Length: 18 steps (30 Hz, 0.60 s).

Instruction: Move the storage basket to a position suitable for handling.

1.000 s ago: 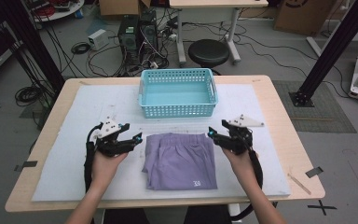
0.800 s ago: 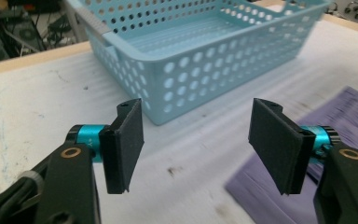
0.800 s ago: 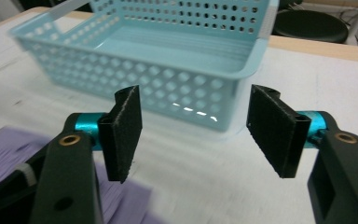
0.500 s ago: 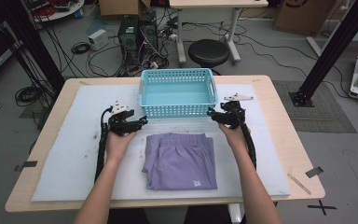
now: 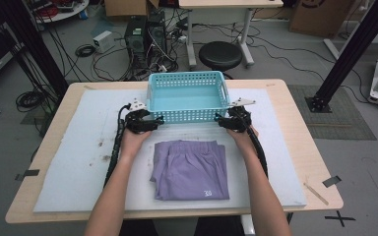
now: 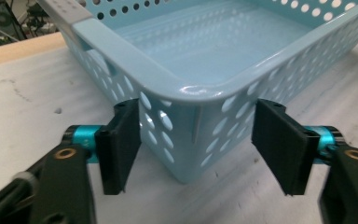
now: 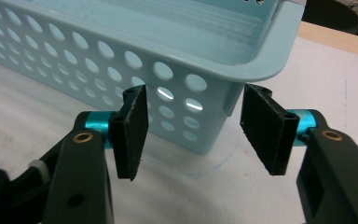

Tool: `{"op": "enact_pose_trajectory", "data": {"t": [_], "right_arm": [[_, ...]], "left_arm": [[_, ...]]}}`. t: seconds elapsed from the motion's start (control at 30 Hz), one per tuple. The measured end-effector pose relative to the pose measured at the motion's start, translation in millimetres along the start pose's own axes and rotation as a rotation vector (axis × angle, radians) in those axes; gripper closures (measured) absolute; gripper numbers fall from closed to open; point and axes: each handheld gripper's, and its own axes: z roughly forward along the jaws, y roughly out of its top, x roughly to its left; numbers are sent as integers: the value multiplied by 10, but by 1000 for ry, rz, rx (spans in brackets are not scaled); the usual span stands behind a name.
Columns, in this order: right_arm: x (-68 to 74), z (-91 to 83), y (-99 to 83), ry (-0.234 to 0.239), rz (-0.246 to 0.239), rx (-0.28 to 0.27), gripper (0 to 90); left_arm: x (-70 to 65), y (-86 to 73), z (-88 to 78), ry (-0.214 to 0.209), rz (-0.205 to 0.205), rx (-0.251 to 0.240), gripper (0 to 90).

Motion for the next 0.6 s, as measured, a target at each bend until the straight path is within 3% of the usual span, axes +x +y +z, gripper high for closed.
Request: {"op": "enact_pose_trajectory", "data": {"t": [0.07, 0.3, 0.6], "right_arm": [[-16, 12, 1, 4, 5, -10, 410], [-34, -7, -11, 17, -6, -5, 504], [85, -125, -14, 19, -67, 37, 501]], "left_arm": [[3, 7, 5, -1, -10, -3, 308], [-33, 57, -58, 19, 31, 7, 374], [-74, -16, -191, 26, 43, 12, 386]]}}
